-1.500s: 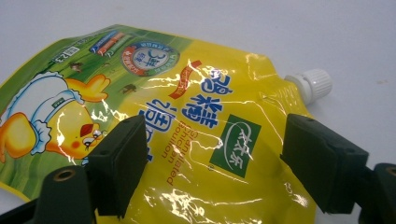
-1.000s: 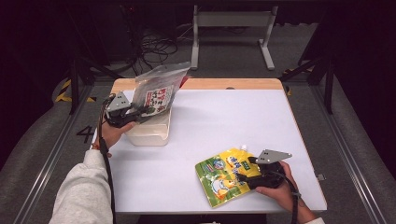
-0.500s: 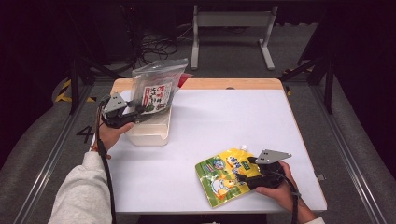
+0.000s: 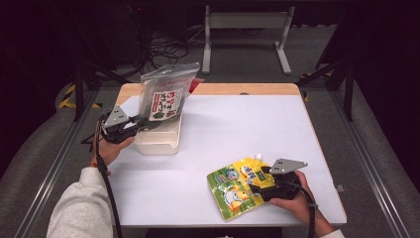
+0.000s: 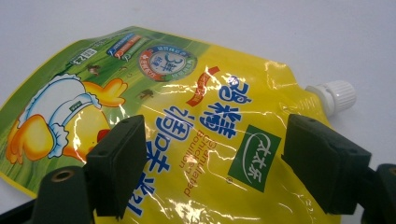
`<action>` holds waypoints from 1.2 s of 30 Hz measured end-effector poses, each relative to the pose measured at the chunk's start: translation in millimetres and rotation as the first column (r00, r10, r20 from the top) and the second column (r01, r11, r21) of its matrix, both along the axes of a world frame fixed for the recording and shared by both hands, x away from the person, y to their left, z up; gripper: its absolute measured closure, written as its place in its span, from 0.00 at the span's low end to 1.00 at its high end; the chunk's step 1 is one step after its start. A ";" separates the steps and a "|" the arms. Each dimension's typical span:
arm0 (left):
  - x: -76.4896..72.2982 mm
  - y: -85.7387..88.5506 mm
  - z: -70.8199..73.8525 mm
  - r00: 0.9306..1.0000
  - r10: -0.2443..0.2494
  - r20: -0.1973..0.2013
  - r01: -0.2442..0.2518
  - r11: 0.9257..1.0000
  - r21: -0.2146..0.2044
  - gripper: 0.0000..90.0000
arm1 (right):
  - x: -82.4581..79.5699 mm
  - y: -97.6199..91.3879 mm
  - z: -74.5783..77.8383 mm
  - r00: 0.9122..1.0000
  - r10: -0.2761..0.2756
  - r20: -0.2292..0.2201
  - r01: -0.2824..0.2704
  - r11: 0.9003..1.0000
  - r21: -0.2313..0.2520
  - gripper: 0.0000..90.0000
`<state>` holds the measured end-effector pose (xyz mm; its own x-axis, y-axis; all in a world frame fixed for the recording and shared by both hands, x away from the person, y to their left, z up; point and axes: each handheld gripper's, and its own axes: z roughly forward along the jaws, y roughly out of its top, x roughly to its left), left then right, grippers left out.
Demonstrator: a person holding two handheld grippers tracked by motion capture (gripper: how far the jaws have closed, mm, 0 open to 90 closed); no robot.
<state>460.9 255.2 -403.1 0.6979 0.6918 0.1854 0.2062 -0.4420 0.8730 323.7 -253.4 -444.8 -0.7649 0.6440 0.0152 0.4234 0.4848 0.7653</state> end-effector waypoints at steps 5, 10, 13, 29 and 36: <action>2.9 0.6 -2.8 1.000 -0.002 -0.007 0.002 1.000 -0.005 0.83 | -0.2 -0.7 1.0 1.000 -0.005 0.001 0.005 1.000 0.004 0.24; 4.7 1.2 -4.8 1.000 -0.010 -0.018 0.010 1.000 -0.008 0.83 | -1.4 -0.9 1.9 1.000 -0.006 0.008 0.006 1.000 0.004 0.24; 6.5 3.6 -7.8 0.999 -0.019 -0.027 0.018 0.999 -0.038 0.83 | -1.5 -1.2 1.9 1.000 -0.008 0.008 0.008 1.000 0.001 0.24; 5.9 4.7 -7.7 0.999 0.011 -0.044 -0.014 0.997 -0.078 0.81 | -3.4 -2.7 4.2 1.000 -0.012 0.021 0.012 1.000 0.000 0.24; 4.6 4.9 -6.5 0.999 0.012 -0.040 -0.015 0.996 -0.086 0.80 | -3.8 -4.8 5.4 0.999 -0.021 0.026 0.021 1.000 0.003 0.24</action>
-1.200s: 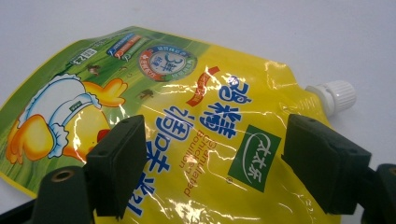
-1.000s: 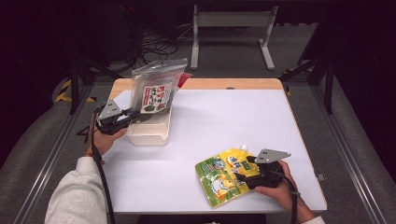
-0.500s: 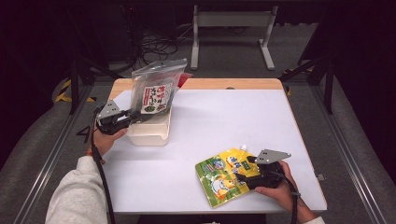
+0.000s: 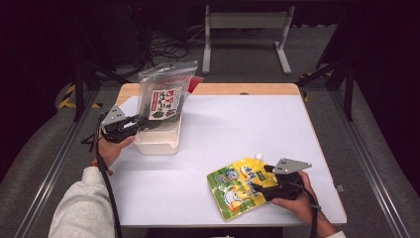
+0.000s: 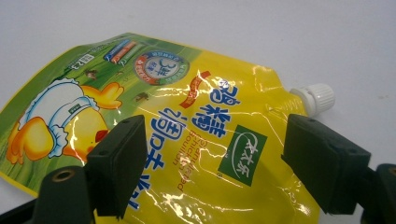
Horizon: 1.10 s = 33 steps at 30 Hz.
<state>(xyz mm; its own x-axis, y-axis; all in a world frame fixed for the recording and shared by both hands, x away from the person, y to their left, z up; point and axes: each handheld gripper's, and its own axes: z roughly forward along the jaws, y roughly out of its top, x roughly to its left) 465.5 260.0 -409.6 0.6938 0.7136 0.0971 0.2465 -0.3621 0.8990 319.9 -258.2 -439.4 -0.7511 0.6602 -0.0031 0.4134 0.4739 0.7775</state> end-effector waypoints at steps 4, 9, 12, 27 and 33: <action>-2.6 3.4 1.9 1.000 0.001 0.000 -0.001 1.000 -0.015 0.76 | -0.3 -0.8 0.8 1.000 -0.006 0.001 0.006 1.000 0.008 0.24; -5.3 5.0 3.6 1.000 0.014 -0.004 -0.014 0.999 -0.032 0.71 | -0.9 -2.2 2.1 1.000 -0.011 0.009 0.011 1.000 0.005 0.25; -7.1 5.4 4.9 1.000 0.020 -0.001 -0.020 0.999 -0.041 0.69 | -0.6 -4.7 2.5 1.000 -0.021 0.011 0.021 1.000 0.005 0.25; -26.6 10.9 17.0 0.997 0.057 0.050 -0.053 0.995 -0.082 0.58 | -1.5 -10.2 6.6 0.999 -0.045 0.023 0.045 0.999 0.012 0.25; -43.7 14.4 19.5 0.994 0.087 0.065 -0.080 0.992 -0.101 0.52 | -3.1 -18.3 8.0 0.995 -0.090 0.034 0.090 0.996 0.005 0.26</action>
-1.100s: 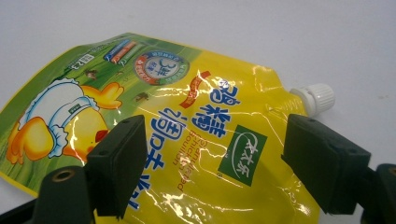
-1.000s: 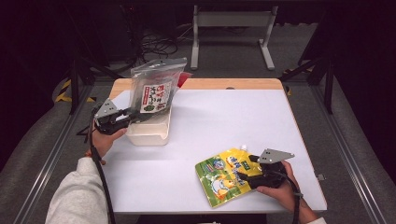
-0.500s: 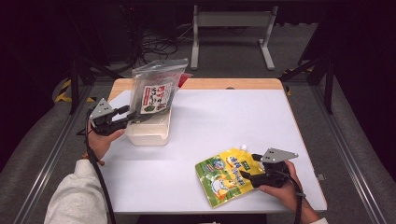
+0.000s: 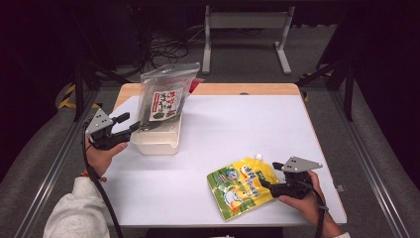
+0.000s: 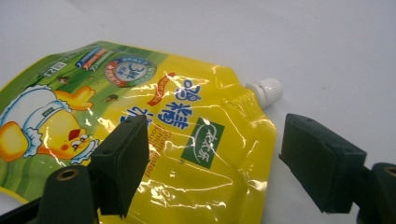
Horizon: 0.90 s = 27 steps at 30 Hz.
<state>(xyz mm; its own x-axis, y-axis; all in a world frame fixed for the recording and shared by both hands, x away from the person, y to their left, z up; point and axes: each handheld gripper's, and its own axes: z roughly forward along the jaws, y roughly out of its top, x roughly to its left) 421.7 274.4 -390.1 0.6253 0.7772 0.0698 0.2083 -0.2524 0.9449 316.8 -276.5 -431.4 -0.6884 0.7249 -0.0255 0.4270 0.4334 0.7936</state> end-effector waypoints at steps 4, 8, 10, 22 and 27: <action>-12.6 -1.4 -1.0 1.000 0.009 -0.001 -0.009 1.000 0.014 0.48 | -1.7 -3.4 -2.1 1.000 -0.018 -0.014 0.018 1.000 0.002 0.26; -30.0 -5.9 -0.8 1.000 -0.006 0.004 0.006 1.000 0.027 0.46 | -3.7 -6.7 -5.6 0.999 -0.037 -0.034 0.037 0.999 0.003 0.26; -40.1 -10.5 -1.2 0.999 -0.033 -0.001 0.033 0.999 0.039 0.44 | -4.8 -7.6 -6.8 0.998 -0.045 -0.041 0.046 0.999 0.005 0.26; -78.3 -66.5 -30.8 0.955 -0.265 -0.131 0.283 0.946 0.155 0.31 | -14.6 -18.3 -19.1 0.984 -0.109 -0.143 0.118 0.991 0.058 0.26; -82.2 -85.1 -41.3 0.932 -0.312 -0.187 0.345 0.921 0.182 0.26 | -13.3 -17.0 -24.9 0.975 -0.091 -0.201 0.115 0.987 0.111 0.27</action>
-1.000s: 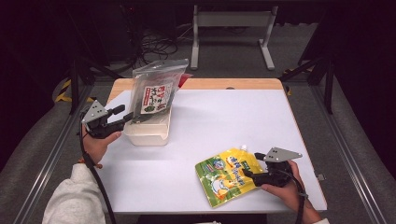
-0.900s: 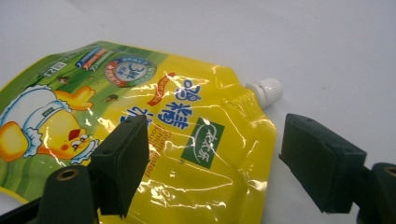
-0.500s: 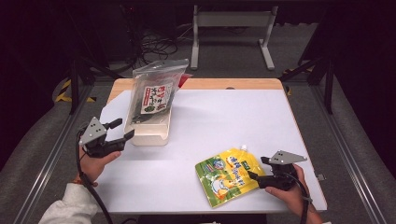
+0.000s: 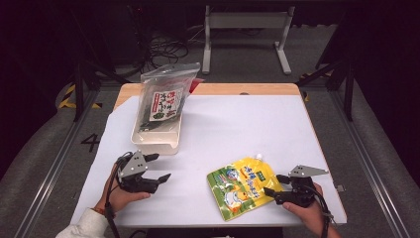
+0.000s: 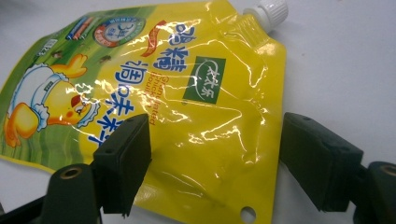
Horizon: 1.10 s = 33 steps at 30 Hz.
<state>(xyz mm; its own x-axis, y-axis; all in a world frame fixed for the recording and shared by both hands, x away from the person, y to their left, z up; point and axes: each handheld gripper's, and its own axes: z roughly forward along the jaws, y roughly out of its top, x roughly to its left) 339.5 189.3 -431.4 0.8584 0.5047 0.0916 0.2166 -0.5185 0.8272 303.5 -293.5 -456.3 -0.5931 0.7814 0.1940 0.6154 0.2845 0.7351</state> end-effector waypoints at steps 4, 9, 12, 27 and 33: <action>-0.1 -12.7 -8.4 0.999 -0.040 -0.033 0.041 0.999 0.028 0.25 | 0.2 -1.2 -0.1 1.000 -0.012 -0.015 0.013 0.999 0.030 0.27; -0.8 -22.2 -14.6 0.997 -0.063 -0.046 0.066 0.996 0.059 0.25 | -2.1 -5.5 3.4 0.999 -0.014 -0.052 0.016 0.999 0.028 0.29; 0.6 -24.2 -16.1 0.996 -0.069 -0.058 0.072 0.996 0.054 0.23 | -3.0 -4.5 3.3 0.998 -0.016 -0.059 0.018 0.999 0.034 0.27; 4.7 -51.3 -27.9 0.979 -0.139 -0.149 0.144 0.989 0.026 0.20 | 13.6 7.7 -0.7 0.999 -0.034 -0.043 0.036 0.997 0.064 0.58; 7.9 -59.1 -29.1 0.969 -0.161 -0.186 0.166 0.986 0.014 0.19 | 21.8 4.7 -2.1 0.997 -0.056 -0.047 0.060 0.994 0.087 0.80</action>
<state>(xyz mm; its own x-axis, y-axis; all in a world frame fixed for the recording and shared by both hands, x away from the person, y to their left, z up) 347.4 130.2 -460.5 0.9325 0.3557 -0.0624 0.2736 -0.5830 0.7651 325.2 -288.7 -458.4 -0.5368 0.7927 0.2890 0.6613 0.1827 0.7275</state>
